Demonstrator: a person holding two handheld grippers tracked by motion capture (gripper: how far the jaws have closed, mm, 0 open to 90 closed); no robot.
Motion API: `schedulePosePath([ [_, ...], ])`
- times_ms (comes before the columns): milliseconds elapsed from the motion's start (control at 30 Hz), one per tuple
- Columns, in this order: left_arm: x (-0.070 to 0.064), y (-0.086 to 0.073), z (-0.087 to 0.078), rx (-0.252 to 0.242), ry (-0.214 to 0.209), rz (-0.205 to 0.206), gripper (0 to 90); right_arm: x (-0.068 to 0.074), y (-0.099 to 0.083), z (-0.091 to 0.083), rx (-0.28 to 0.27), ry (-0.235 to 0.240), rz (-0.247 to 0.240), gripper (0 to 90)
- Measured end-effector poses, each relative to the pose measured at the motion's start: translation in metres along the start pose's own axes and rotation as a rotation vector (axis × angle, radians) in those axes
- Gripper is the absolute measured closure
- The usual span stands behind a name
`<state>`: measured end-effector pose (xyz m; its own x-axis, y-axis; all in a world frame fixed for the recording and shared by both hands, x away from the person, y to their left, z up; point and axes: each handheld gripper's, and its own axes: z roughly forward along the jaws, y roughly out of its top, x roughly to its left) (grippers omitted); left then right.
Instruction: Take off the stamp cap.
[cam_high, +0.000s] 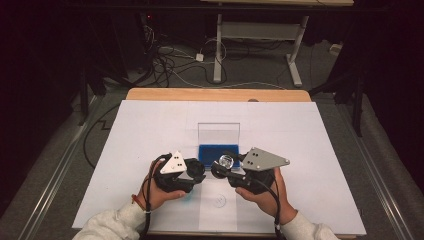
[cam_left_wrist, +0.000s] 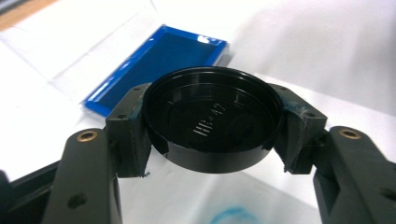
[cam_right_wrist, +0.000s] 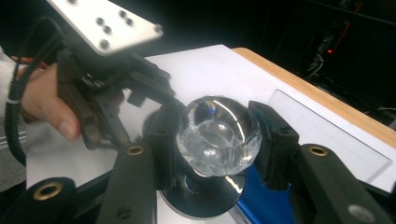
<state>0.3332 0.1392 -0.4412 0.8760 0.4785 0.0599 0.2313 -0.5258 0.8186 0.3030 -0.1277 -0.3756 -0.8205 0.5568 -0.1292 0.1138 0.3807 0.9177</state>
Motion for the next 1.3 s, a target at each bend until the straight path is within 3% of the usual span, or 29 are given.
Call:
schedulePosePath([
  [233,0.013,-0.007,-0.014,0.022,0.061,-0.005,36.7,-0.012,-0.004,-0.013,0.008,-0.034,0.009,57.0],
  [533,0.02,-0.018,-0.034,0.052,0.146,0.023,36.7,-0.025,-0.009,-0.026,0.025,-0.069,0.026,57.0],
  [733,0.024,-0.032,-0.049,0.049,0.172,-0.003,36.7,-0.032,-0.013,-0.033,0.041,-0.086,0.037,57.0],
  [1300,0.015,-0.057,-0.085,0.036,0.228,-0.007,36.6,-0.046,-0.031,-0.048,0.105,-0.124,0.047,57.0],
])
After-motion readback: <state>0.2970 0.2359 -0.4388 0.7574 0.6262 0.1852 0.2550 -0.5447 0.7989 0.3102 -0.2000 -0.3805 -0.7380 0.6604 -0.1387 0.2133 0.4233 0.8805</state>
